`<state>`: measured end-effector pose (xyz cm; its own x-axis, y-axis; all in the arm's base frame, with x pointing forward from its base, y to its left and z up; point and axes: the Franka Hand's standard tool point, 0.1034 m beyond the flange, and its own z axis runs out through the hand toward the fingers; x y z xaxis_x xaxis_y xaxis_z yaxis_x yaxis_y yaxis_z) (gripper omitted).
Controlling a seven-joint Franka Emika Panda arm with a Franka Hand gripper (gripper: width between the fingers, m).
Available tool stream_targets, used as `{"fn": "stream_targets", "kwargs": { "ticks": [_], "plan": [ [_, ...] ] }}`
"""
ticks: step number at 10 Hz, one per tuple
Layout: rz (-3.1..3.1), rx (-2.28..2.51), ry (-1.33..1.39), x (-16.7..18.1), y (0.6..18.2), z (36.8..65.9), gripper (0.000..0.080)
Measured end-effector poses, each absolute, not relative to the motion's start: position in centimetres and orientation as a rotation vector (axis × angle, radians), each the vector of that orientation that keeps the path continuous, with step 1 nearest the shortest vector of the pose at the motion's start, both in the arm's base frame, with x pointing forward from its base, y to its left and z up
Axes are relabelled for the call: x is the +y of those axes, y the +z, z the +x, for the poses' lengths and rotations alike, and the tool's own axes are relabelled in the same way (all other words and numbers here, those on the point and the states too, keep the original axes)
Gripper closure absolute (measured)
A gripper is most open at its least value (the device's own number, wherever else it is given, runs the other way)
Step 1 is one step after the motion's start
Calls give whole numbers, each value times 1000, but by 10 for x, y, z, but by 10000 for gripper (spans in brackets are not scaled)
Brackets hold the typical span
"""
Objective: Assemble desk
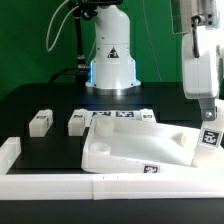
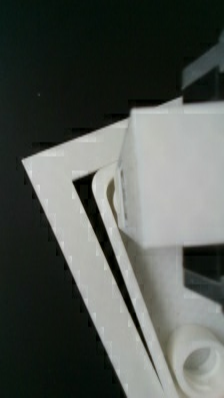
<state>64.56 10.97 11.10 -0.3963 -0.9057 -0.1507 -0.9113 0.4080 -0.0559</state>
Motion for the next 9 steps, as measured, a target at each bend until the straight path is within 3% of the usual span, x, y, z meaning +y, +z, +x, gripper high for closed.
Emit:
{"fn": "stream_targets", "kwargs": {
  "ticks": [2, 3, 4, 5, 6, 9],
  "plan": [
    [-1683, 2466, 42, 111, 111, 645, 507],
    [-1686, 2464, 42, 111, 110, 645, 414],
    [-1689, 2462, 42, 111, 110, 645, 240],
    [-1708, 2448, 46, 114, 113, 644, 240],
    [-1755, 2405, 62, 122, 128, 643, 168],
    [-1804, 2325, 93, 135, 173, 646, 150]
  ]
}}
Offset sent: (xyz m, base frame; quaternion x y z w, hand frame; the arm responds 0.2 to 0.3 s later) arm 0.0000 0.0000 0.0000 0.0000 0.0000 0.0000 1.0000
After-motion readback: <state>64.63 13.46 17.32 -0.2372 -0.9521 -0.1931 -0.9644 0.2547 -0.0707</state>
